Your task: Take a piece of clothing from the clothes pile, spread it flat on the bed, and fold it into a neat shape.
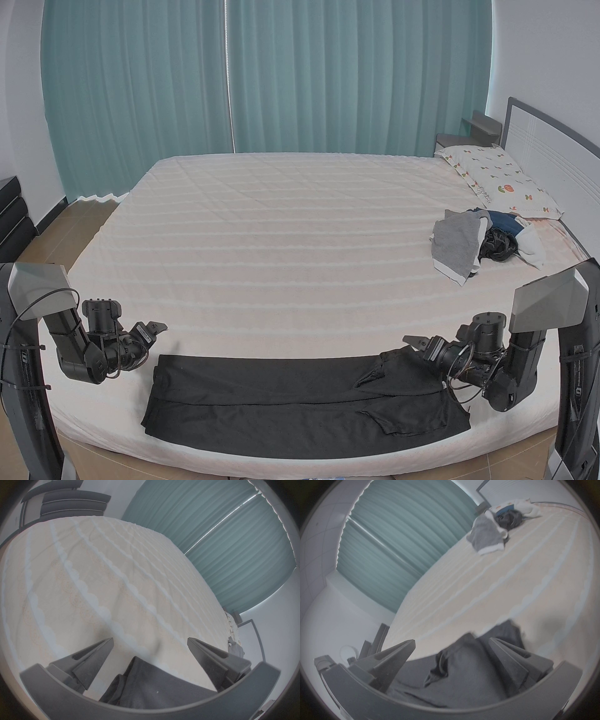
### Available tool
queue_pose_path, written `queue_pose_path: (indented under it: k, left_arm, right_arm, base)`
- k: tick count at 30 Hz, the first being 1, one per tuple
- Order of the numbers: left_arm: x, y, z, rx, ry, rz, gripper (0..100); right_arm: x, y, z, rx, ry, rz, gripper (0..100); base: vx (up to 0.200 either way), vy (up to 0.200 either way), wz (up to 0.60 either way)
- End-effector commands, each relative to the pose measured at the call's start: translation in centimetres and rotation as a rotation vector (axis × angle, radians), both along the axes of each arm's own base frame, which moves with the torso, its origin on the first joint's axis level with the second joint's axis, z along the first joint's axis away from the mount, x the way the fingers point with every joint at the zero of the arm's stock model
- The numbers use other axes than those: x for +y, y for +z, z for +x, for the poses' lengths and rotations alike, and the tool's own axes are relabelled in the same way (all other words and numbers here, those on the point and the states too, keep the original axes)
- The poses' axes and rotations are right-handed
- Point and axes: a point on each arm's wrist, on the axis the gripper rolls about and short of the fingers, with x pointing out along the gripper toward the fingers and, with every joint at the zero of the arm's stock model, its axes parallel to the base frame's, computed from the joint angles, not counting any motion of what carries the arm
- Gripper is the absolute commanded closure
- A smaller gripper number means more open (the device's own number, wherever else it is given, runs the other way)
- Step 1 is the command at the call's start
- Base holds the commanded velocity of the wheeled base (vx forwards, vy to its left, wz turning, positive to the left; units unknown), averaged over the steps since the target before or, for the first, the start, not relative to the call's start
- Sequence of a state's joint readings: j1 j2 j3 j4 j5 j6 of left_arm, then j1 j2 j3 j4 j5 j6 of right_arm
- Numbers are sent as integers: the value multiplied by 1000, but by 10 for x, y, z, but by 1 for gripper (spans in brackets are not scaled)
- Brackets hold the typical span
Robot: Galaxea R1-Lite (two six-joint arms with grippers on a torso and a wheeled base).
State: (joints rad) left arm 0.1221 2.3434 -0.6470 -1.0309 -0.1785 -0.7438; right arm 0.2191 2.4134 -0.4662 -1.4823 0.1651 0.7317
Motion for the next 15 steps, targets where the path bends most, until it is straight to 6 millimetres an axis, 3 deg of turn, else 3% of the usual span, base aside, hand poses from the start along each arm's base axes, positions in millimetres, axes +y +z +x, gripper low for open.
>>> queue_pose_path:
  k: [1,7,15]
  left_arm:
    - [1,2,2,-32,14,-17,0]
    - [1,2,2,-33,13,-15,0]
    - [0,-1,2,-28,9,-7,0]
  right_arm:
    - [37,11,-4,12,99,-13,0]
    - [62,4,1,87,160,-65,0]
    - [73,4,10,125,231,-144,0]
  base:
    - [0,0,0]
    - [0,0,0]
    - [0,0,0]
